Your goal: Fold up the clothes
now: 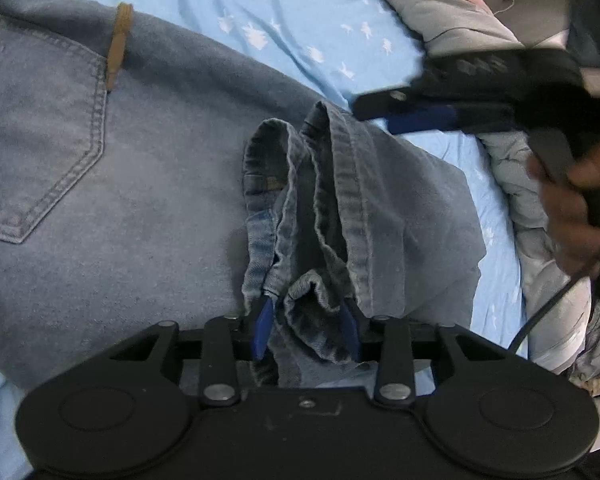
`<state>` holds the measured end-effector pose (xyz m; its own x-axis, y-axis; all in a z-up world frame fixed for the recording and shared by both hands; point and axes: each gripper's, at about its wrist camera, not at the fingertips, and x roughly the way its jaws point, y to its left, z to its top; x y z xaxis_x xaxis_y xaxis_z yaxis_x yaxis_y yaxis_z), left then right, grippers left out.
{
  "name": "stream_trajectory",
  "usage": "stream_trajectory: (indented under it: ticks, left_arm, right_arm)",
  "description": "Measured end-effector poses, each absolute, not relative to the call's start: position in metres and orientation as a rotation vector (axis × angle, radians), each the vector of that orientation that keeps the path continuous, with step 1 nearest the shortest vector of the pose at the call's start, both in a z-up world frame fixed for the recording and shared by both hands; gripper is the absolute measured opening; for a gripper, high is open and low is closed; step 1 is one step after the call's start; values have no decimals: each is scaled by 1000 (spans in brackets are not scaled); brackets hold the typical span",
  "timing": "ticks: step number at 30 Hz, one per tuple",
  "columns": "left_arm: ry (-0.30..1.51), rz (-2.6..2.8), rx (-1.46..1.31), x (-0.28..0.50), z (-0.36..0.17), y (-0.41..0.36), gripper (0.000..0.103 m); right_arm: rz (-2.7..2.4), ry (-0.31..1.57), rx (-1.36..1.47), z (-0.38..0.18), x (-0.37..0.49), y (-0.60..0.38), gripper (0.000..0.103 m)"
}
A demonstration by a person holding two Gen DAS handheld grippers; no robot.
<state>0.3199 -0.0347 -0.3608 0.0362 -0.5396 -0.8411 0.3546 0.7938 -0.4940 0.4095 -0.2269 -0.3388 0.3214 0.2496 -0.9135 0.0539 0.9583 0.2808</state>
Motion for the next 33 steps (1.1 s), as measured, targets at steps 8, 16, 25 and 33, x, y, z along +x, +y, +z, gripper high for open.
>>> stream_trajectory:
  ticks: [8, 16, 25, 33]
  left_arm:
    - [1361, -690, -163, 320, -367, -34, 33]
    - [1341, -701, -165, 322, -362, -39, 33]
    - [1320, -743, -176, 315, -349, -43, 33]
    - [1294, -877, -139, 306, -337, -56, 33]
  right_arm:
    - [146, 1314, 97, -357, 432, -198, 36]
    - [124, 1178, 46, -317, 409, -209, 3]
    - [96, 1072, 136, -265, 370, -247, 3]
    - [35, 1023, 161, -250, 350, -273, 3]
